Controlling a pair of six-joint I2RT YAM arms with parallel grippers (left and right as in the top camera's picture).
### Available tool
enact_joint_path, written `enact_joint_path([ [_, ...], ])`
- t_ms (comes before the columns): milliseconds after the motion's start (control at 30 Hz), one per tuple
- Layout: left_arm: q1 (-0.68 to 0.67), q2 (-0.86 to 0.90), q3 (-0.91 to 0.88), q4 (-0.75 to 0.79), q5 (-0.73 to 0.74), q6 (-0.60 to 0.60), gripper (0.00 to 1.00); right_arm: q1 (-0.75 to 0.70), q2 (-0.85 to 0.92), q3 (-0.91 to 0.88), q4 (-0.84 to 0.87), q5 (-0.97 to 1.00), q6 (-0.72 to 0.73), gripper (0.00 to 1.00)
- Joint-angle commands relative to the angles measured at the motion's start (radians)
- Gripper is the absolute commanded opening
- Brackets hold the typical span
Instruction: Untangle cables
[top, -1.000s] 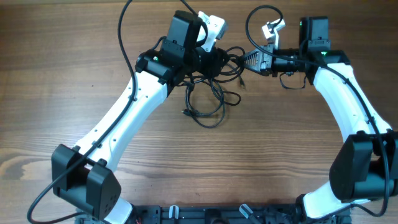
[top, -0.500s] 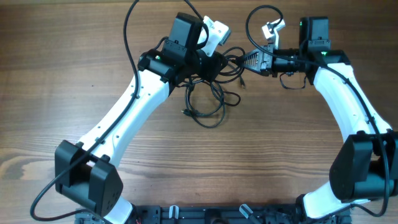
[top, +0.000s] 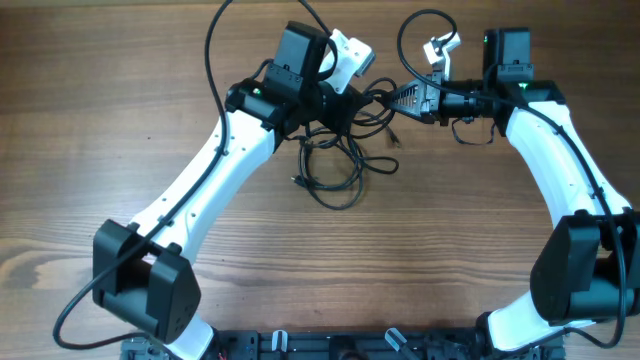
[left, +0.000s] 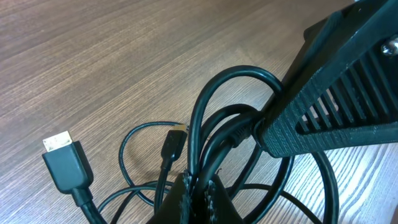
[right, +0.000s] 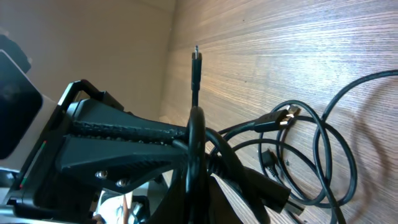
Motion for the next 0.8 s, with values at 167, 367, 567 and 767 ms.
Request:
enact_joint_path([
  [167, 0.027, -0.039, 0.015, 0.044, 0.030, -0.117, 0.04, 0.009, 0.021, 0.001, -0.053, 0.377, 0.082, 0.04],
  [367, 0.062, -0.159, 0.015, 0.041, 0.141, -0.147, 0.04, 0.007, 0.150, 0.001, -0.013, 0.383, 0.107, 0.04],
  [567, 0.091, -0.183, 0.015, 0.040, 0.204, -0.192, 0.04, 0.008, 0.194, 0.001, 0.018, 0.328, 0.101, 0.04],
  [767, 0.212, -0.222, 0.034, 0.045, 0.101, -0.263, 0.04, 0.007, 0.193, 0.001, 0.010, 0.317, 0.080, 0.04],
])
